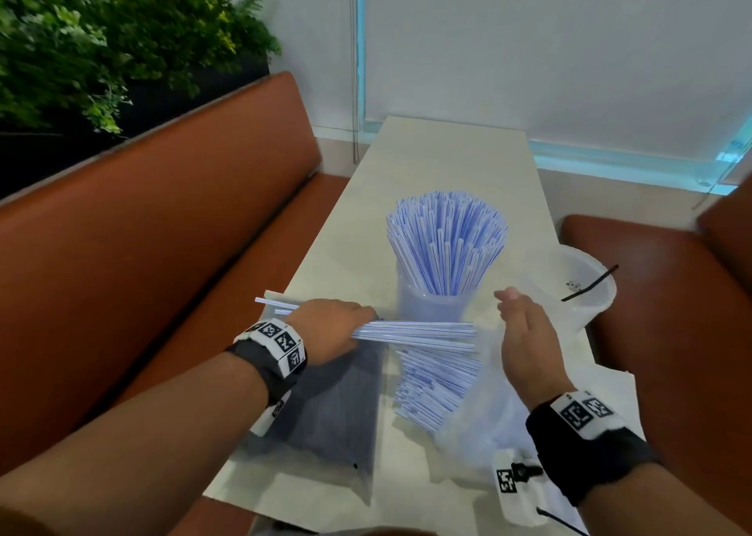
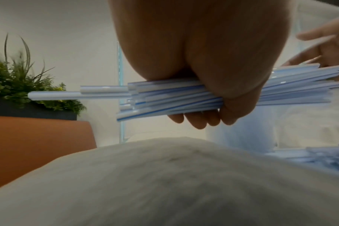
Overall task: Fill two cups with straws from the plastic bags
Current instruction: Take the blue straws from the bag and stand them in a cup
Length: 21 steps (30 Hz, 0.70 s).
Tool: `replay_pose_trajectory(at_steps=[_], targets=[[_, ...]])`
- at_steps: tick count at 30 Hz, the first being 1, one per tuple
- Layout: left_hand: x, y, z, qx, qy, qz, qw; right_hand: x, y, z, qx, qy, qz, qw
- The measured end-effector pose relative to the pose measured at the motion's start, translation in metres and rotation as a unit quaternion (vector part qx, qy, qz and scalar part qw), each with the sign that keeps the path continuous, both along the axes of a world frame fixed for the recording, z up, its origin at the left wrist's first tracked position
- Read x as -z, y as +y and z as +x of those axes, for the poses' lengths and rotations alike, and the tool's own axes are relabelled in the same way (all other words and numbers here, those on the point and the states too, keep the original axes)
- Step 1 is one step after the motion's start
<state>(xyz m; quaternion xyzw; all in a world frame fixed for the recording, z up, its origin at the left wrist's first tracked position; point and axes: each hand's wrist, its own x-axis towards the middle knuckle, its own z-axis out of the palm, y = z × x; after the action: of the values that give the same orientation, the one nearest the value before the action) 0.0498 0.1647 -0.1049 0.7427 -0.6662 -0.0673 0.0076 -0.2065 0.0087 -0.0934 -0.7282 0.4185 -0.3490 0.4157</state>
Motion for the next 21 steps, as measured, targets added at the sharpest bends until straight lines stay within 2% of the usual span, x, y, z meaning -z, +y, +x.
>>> replay_pose_trajectory(at_steps=[2, 3, 5, 9, 12, 14, 16, 18, 19, 20, 21], targets=[[-0.004, -0.008, -0.014, 0.020, 0.002, -0.033, 0.999, -0.007, 0.007, 0.006, -0.026, -0.072, 0.089, 0.993], [-0.007, -0.014, -0.023, 0.037, -0.003, -0.053, 0.998, -0.008, 0.010, 0.008, -0.054, -0.061, 0.116, 0.990], [-0.015, -0.025, -0.040, 0.064, -0.024, -0.088, 0.994, -0.011, 0.015, 0.008, -0.089, -0.023, 0.123, 0.988], [-0.026, -0.040, -0.059, 0.051, -0.044, -0.104, 0.992, -0.017, 0.010, 0.004, 0.001, -0.116, 0.120, 0.986], [-0.029, -0.050, -0.083, 0.070, -0.042, -0.121, 0.989, -0.022, 0.014, 0.011, -0.063, -0.058, 0.143, 0.986], [-0.034, -0.052, -0.094, 0.066, -0.020, -0.132, 0.989, -0.027, 0.016, 0.012, -0.069, -0.083, 0.166, 0.980], [-0.042, -0.050, -0.092, 0.048, 0.028, -0.153, 0.987, -0.031, 0.012, 0.007, -0.040, -0.148, 0.217, 0.964], [-0.056, -0.043, -0.091, 0.028, 0.138, -0.183, 0.973, -0.031, 0.009, 0.003, -0.021, -0.215, 0.288, 0.933], [-0.065, -0.040, -0.092, 0.018, 0.216, -0.207, 0.954, -0.030, 0.009, 0.003, -0.018, -0.226, 0.322, 0.919], [-0.076, -0.037, -0.096, 0.006, 0.305, -0.236, 0.923, -0.027, 0.011, 0.004, -0.018, -0.221, 0.352, 0.909], [-0.089, -0.036, -0.100, -0.007, 0.397, -0.272, 0.876, -0.026, 0.014, 0.006, -0.021, -0.209, 0.379, 0.901]])
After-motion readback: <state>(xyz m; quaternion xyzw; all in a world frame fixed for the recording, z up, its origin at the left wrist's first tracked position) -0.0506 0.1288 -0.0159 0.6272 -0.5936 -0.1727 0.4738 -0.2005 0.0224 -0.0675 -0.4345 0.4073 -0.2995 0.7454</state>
